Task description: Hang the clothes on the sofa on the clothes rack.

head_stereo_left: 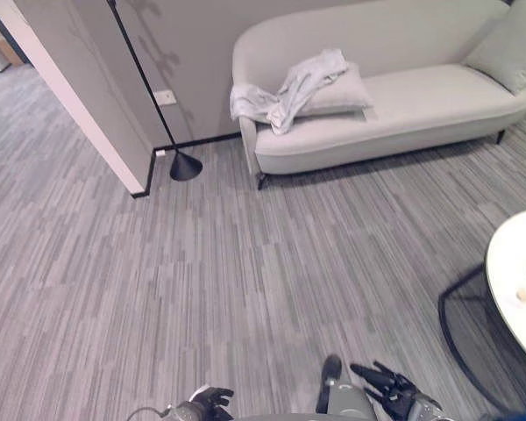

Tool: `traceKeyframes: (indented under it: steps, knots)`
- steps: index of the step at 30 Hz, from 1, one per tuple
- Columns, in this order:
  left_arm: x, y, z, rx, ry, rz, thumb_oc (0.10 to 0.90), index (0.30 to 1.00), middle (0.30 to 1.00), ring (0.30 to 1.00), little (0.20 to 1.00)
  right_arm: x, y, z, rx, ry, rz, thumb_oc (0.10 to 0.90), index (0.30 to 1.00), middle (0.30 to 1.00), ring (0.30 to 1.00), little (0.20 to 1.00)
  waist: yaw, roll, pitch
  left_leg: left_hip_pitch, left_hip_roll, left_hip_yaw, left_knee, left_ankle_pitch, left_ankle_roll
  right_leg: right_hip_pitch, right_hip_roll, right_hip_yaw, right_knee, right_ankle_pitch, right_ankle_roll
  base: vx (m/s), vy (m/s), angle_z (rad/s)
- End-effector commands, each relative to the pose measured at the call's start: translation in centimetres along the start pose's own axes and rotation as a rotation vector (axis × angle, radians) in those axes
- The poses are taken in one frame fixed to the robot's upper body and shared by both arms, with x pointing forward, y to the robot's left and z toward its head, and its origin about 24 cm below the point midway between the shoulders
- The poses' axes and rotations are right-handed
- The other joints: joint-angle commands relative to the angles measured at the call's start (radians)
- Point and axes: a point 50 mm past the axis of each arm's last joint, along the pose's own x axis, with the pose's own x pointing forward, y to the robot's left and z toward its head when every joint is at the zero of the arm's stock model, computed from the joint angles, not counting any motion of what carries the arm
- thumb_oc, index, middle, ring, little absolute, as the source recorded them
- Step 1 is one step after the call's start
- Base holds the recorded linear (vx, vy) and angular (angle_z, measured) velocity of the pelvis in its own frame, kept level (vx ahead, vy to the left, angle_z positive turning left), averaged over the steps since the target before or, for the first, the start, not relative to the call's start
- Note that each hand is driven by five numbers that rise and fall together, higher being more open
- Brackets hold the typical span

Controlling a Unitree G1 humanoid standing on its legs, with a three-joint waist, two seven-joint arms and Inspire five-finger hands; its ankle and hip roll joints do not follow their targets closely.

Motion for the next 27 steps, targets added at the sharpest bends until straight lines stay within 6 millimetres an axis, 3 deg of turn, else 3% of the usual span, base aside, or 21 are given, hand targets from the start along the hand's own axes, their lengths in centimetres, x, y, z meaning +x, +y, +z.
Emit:
traceKeyframes:
  steps: [1, 2, 3, 5, 6, 7, 8, 9, 10, 12, 14, 15, 16, 17, 19, 21, 22, 23, 25, 26, 27]
  knots:
    - [-0.3, 2.3, -0.5, -0.029, 0.014, 0.073, 0.8, 0.9, 0.9, 0.9, 0.9, 0.1, 1.8, -3.1, -0.052, 0.092, 0.025, 0.8, 0.9, 0.9, 0.9, 0.9, 0.048, -0.054, 0.018, -0.088, 0.0, -0.01, 0.161, 0.25, 0.056, 0.017, -0.056, 0.051, -0.111, 0.08, 0.105, 0.57, -0.457, -0.31]
    - [-0.3, 3.5, 0.6, -0.044, -0.03, 0.117, 0.8, 0.9, 0.9, 0.9, 0.9, 0.3, 2.2, -1.5, -0.126, 0.049, 0.037, 0.8, 0.9, 0.9, 0.9, 0.9, 0.101, -0.103, 0.047, -0.205, 0.0, -0.012, 0.368, 0.291, 0.087, 0.099, -0.052, 0.056, -0.143, 0.052, 0.071, 0.56, -0.483, -0.41]
    - [-0.3, 3.8, 1.8, -0.023, -0.072, 0.125, 0.8, 0.9, 0.9, 0.9, 0.9, 0.4, 2.6, 0.1, -0.176, 0.01, 0.032, 0.8, 0.9, 0.9, 0.9, 0.9, 0.134, -0.132, 0.069, -0.286, -0.015, 0.016, 0.422, 0.239, 0.105, 0.136, -0.063, 0.059, -0.155, 0.03, 0.067, 0.5, -0.439, -0.27]
    - [-0.3, 4.0, 2.4, -0.005, -0.1, 0.132, 0.8, 0.9, 0.9, 0.9, 0.9, 0.4, 3.1, 1.2, -0.22, -0.016, 0.04, 0.8, 0.9, 0.9, 0.9, 0.9, 0.166, -0.141, 0.082, -0.355, -0.019, 0.044, 0.486, 0.198, 0.117, 0.163, -0.065, 0.069, -0.16, 0.016, 0.066, 0.31, -0.128, 0.25]
    - [-0.3, 4.1, 3.6, 0.024, -0.143, 0.138, 0.8, 0.9, 0.9, 0.9, 0.9, 0.4, 4.4, 3.4, -0.319, -0.081, 0.058, 0.8, 0.9, 0.9, 0.9, 0.9, 0.216, -0.147, 0.091, -0.472, -0.077, 0.094, 0.418, 0.127, 0.121, 0.209, -0.065, 0.092, -0.171, -0.016, 0.079, 0.29, -0.013, -0.15]
    - [-0.3, 4.1, 3.5, 0.024, -0.142, 0.138, 0.8, 0.9, 0.9, 0.9, 0.9, 0.4, 4.4, 3.4, -0.319, -0.081, 0.058, 0.8, 0.9, 0.9, 0.9, 0.9, 0.219, -0.146, 0.091, -0.471, -0.076, 0.096, 0.42, 0.124, 0.121, 0.209, -0.064, 0.095, -0.171, -0.016, 0.079, 0.59, 0.031, -0.26]
    - [-0.3, 4.6, 3.0, -0.034, -0.129, 0.161, 0.8, 0.9, 0.9, 0.9, 0.9, 0.4, 5.9, 4.6, -0.36, -0.129, 0.1, 0.8, 0.9, 0.9, 0.9, 0.9, 0.253, -0.151, 0.078, -0.529, -0.129, 0.144, 0.211, 0.09, 0.144, 0.241, -0.06, 0.112, -0.171, -0.05, 0.1, 0.49, 0.083, -0.2]
    - [-0.4, 4.7, 2.5, -0.074, -0.112, 0.169, 0.8, 0.9, 0.9, 0.9, 0.9, 0.4, 6.5, 4.9, -0.37, -0.146, 0.117, 0.8, 0.9, 0.9, 0.9, 0.9, 0.267, -0.143, 0.067, -0.548, -0.147, 0.158, 0.081, 0.119, 0.146, 0.266, -0.04, 0.114, -0.171, -0.07, 0.106, 0.74, 0.105, -0.08]
    - [-0.4, 4.6, 1.4, -0.139, -0.071, 0.169, 0.8, 0.9, 0.9, 0.9, 0.9, 0.3, 7.3, 5.0, -0.381, -0.158, 0.141, 0.8, 0.9, 0.9, 0.9, 0.9, 0.294, -0.131, 0.057, -0.554, -0.171, 0.168, -0.083, 0.192, 0.137, 0.31, -0.01, 0.131, -0.171, -0.102, 0.107, 0.63, 0.072, -0.27]
    - [-0.6, 4.4, -0.3, -0.221, -0.008, 0.177, 0.8, 0.9, 0.9, 0.9, 0.9, 0.3, 8.8, 4.8, -0.385, -0.163, 0.178, 0.8, 0.9, 0.9, 0.9, 0.9, 0.34, -0.132, 0.05, -0.626, -0.193, 0.144, -0.235, 0.252, 0.128, 0.384, 0.014, 0.167, -0.171, -0.153, 0.1, 0.61, 0.037, -0.23]
    - [-0.7, 4.1, -1.4, -0.252, 0.035, 0.171, 0.8, 0.9, 0.9, 0.9, 0.9, 0.3, 9.5, 4.8, -0.383, -0.164, 0.192, 0.8, 0.9, 0.9, 0.9, 0.9, 0.359, -0.138, 0.046, -0.664, -0.204, 0.132, -0.247, 0.262, 0.124, 0.422, 0.02, 0.181, -0.171, -0.173, 0.097, 0.5, 0.059, -0.41]
    - [-1.1, 3.7, -3.8, -0.317, 0.112, 0.168, 0.8, 0.9, 0.9, 0.9, 0.9, 0.3, 10.3, 3.7, -0.339, -0.139, 0.218, 0.8, 0.9, 0.9, 0.9, 0.9, 0.376, -0.134, 0.017, -0.625, -0.215, 0.084, -0.235, 0.288, 0.147, 0.472, 0.027, 0.209, -0.145, -0.212, 0.1, 0.4, 0.076, -0.83]
    - [-1.1, 3.7, -3.8, -0.317, 0.112, 0.168, 0.8, 0.9, 0.9, 0.9, 0.9, 0.3, 10.3, 3.7, -0.339, -0.139, 0.218, 0.8, 0.9, 0.9, 0.9, 0.9, 0.376, -0.134, 0.018, -0.624, -0.215, 0.084, -0.235, 0.288, 0.147, 0.472, 0.026, 0.209, -0.145, -0.213, 0.1, 0.81, 0.202, -0.81]
    - [-1.6, 3.7, -5.7, -0.364, 0.17, 0.195, 0.8, 0.9, 0.9, 0.9, 0.9, 0.4, 10.6, 2.2, -0.21, -0.09, 0.229, 0.8, 0.9, 0.9, 0.9, 0.9, 0.389, -0.169, -0.008, -0.617, -0.243, 0.07, -0.163, 0.281, 0.171, 0.488, -0.021, 0.218, -0.082, -0.208, 0.126, 0.62, 0.222, -0.41]
    - [-1.8, 3.1, -6.6, -0.395, 0.208, 0.183, 0.8, 0.9, 0.9, 0.9, 0.9, 0.5, 9.6, -0.3, -0.066, -0.005, 0.204, 0.8, 0.9, 0.9, 0.9, 0.9, 0.386, -0.191, -0.039, -0.544, -0.29, 0.079, -0.162, 0.237, 0.212, 0.453, -0.096, 0.196, 0.091, -0.093, 0.177, 0.7, 0.334, -0.31]
    - [-1.8, 3.2, -6.5, -0.346, 0.198, 0.18, 0.8, 0.9, 0.9, 0.9, 0.9, 0.5, 8.6, -1.6, 0.056, 0.035, 0.169, 0.8, 0.9, 0.9, 0.9, 0.9, 0.362, -0.18, -0.042, -0.46, -0.329, 0.08, -0.184, 0.2, 0.251, 0.389, -0.171, 0.185, 0.319, 0.083, 0.212, 0.44, 0.305, -0.17]
    - [-1.8, 3.1, -6.5, -0.346, 0.198, 0.18, 0.8, 0.9, 0.9, 0.9, 0.9, 0.5, 8.6, -1.5, 0.057, 0.035, 0.169, 0.8, 0.9, 0.9, 0.9, 0.9, 0.364, -0.177, -0.044, -0.463, -0.326, 0.081, -0.184, 0.201, 0.251, 0.386, -0.168, 0.187, 0.316, 0.087, 0.212, 0.55, 0.387, 0.17]
    - [-1.6, 3.5, -5.6, -0.228, 0.176, 0.176, 0.8, 0.9, 0.9, 0.9, 0.9, 0.5, 7.9, -1.2, 0.126, 0.017, 0.128, 0.8, 0.9, 0.9, 0.9, 0.9, 0.327, -0.13, -0.048, -0.366, -0.328, 0.066, -0.216, 0.16, 0.276, 0.325, -0.223, 0.147, 0.483, 0.18, 0.223, 0.55, 0.366, 0.33]
    - [-1.2, 4.0, -4.1, -0.156, 0.129, 0.188, 0.8, 0.9, 0.9, 0.9, 0.9, 0.6, 7.6, -0.5, 0.132, -0.01, 0.083, 0.8, 0.9, 0.9, 0.9, 0.9, 0.275, -0.081, -0.033, -0.283, -0.316, 0.025, -0.247, 0.129, 0.288, 0.218, -0.248, 0.111, 0.601, 0.098, 0.2, 0.57, 0.313, 0.55]
    - [-0.9, 4.0, -2.6, -0.075, 0.094, 0.185, 0.8, 0.9, 0.9, 0.9, 0.9, 0.6, 7.6, 0.2, 0.142, -0.031, 0.045, 0.8, 0.9, 0.9, 0.9, 0.9, 0.24, -0.063, -0.019, -0.242, -0.307, 0.004, -0.256, 0.111, 0.28, 0.156, -0.22, 0.095, 0.577, 0.025, 0.168, 0.36, 0.061, 0.51]
    - [-0.7, 3.9, -1.8, -0.049, 0.069, 0.179, 0.8, 0.9, 0.9, 0.9, 0.9, 0.6, 7.6, 0.5, 0.172, -0.037, 0.03, 0.8, 0.9, 0.9, 0.9, 0.9, 0.222, -0.06, -0.007, -0.217, -0.305, -0.009, -0.256, 0.098, 0.276, 0.129, -0.213, 0.086, 0.529, 0.002, 0.164, 0.24, -0.005, 0.46]
